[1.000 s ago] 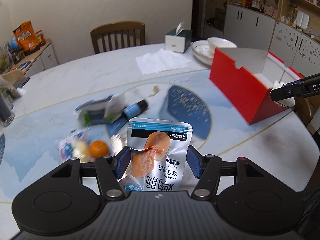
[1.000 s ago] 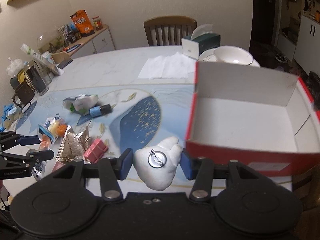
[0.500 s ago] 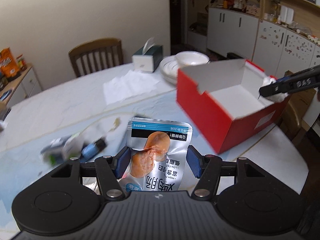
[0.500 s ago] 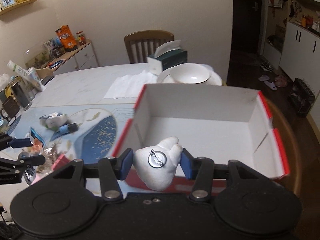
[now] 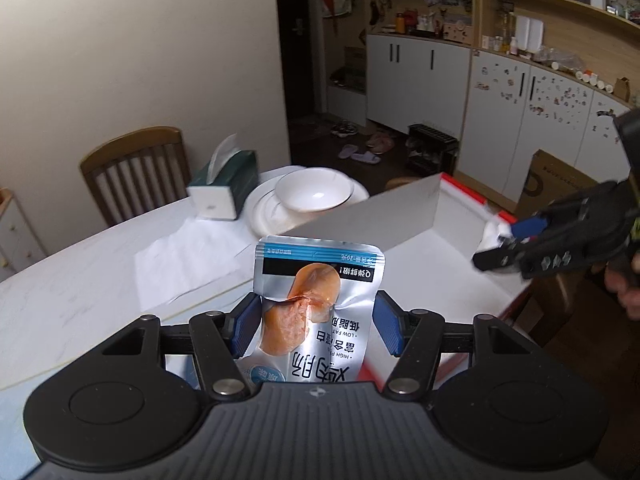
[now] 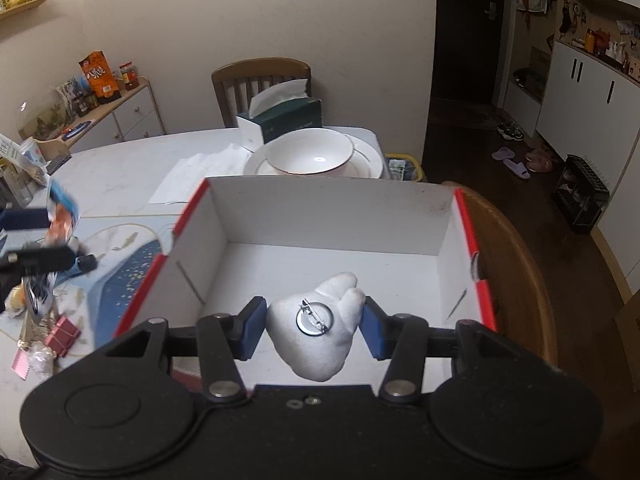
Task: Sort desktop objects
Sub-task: 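Lift and carry the plush figure with the right tool while the left tool carries the pouch to the box, then open the right tool over the box while the left tool drops the pouch inside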
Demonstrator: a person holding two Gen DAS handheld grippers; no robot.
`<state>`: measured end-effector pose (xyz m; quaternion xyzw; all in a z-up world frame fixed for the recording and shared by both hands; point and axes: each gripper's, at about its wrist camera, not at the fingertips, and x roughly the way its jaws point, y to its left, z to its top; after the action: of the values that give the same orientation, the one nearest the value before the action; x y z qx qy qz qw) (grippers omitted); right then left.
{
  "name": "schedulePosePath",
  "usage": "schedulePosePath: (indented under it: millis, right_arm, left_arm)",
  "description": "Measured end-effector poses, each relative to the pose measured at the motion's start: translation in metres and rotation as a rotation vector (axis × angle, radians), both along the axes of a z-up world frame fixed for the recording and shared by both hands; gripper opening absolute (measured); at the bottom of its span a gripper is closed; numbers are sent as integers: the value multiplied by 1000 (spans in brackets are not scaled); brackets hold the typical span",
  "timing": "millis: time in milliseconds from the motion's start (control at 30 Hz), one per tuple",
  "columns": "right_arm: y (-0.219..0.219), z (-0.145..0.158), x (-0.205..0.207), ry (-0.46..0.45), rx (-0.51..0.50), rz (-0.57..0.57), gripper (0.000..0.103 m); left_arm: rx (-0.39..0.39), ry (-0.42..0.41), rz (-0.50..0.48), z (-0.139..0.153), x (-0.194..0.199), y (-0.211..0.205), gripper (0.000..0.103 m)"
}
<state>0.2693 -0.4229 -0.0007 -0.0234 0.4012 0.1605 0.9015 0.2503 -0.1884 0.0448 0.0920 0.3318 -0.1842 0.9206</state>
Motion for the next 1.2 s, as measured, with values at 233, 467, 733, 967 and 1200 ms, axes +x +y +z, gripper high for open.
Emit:
schedulePosePath:
  millis: [233, 467, 733, 967, 1200]
  right_arm:
    - [-6, -11, 15, 14, -28, 27, 49]
    - [-6, -27, 28, 42, -69, 42, 49]
    - [3, -46, 35, 67, -119, 86, 49]
    - [11, -66, 44, 141, -172, 128, 49]
    - [12, -79, 47, 184, -200, 120, 49]
  left_arm:
    - [25, 46, -62, -1, 51, -40, 60]
    - [84, 90, -105, -22, 85, -79, 60]
    - [168, 174, -156, -62, 104, -101, 60]
    - [239, 251, -196, -94, 111, -108, 60]
    - [260, 313, -200, -113, 115, -110, 60]
